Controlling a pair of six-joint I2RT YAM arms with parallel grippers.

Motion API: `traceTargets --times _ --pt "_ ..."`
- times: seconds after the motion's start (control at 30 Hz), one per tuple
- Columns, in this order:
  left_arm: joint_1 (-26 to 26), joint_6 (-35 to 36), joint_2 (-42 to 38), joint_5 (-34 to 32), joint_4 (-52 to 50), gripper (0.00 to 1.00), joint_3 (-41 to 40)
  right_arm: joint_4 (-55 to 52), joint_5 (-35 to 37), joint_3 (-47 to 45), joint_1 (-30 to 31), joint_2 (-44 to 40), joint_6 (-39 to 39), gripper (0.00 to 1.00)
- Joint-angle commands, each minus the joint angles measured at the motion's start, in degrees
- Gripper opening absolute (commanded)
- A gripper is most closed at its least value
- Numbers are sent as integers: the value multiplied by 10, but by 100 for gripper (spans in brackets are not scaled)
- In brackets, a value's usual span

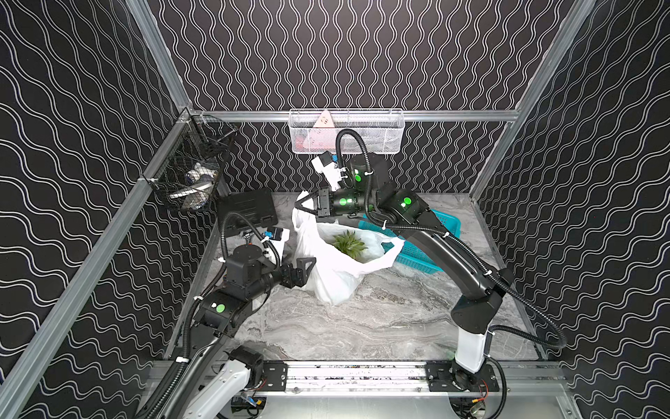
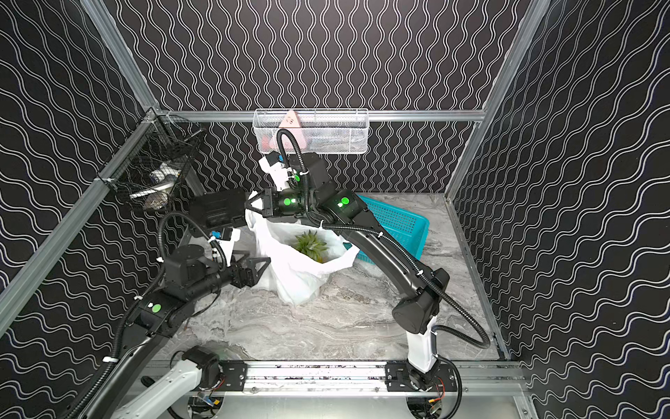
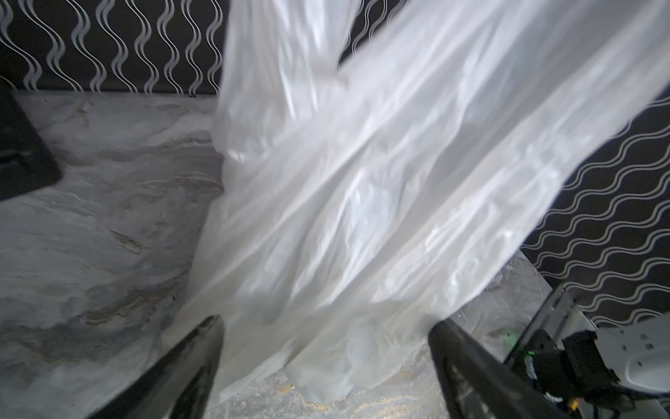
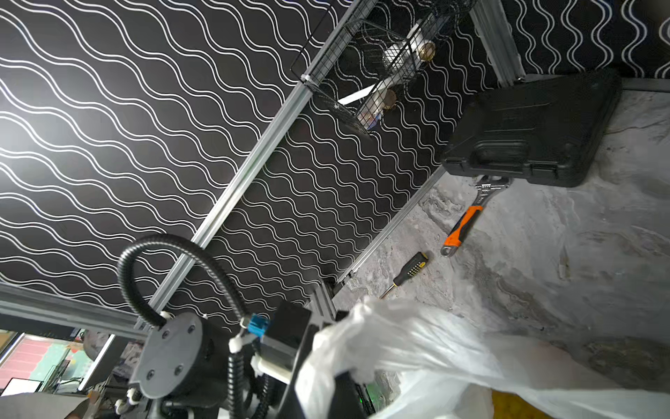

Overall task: Place the pineapple into a plastic bag & tie a knot
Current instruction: Adjust the plastic bag at the center of the board.

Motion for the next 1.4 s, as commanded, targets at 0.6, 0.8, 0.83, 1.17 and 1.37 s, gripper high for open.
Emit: traceTargets --times 0.6,0.8,0.83,1.17,1.37 --pt "40 -32 153 218 364 77 3 164 -67 -95 -14 -49 50 0" --pt "69 -72 187 270 457 82 -38 215 -124 -100 -18 -46 99 0" --pt "69 -75 191 275 466 98 -38 219 -133 -98 -18 -43 107 0" --pt "69 3 178 259 422 88 0 237 -166 -111 -18 -41 131 0" --pt "68 -31 205 294 489 57 -32 235 -165 -110 -20 -41 125 0"
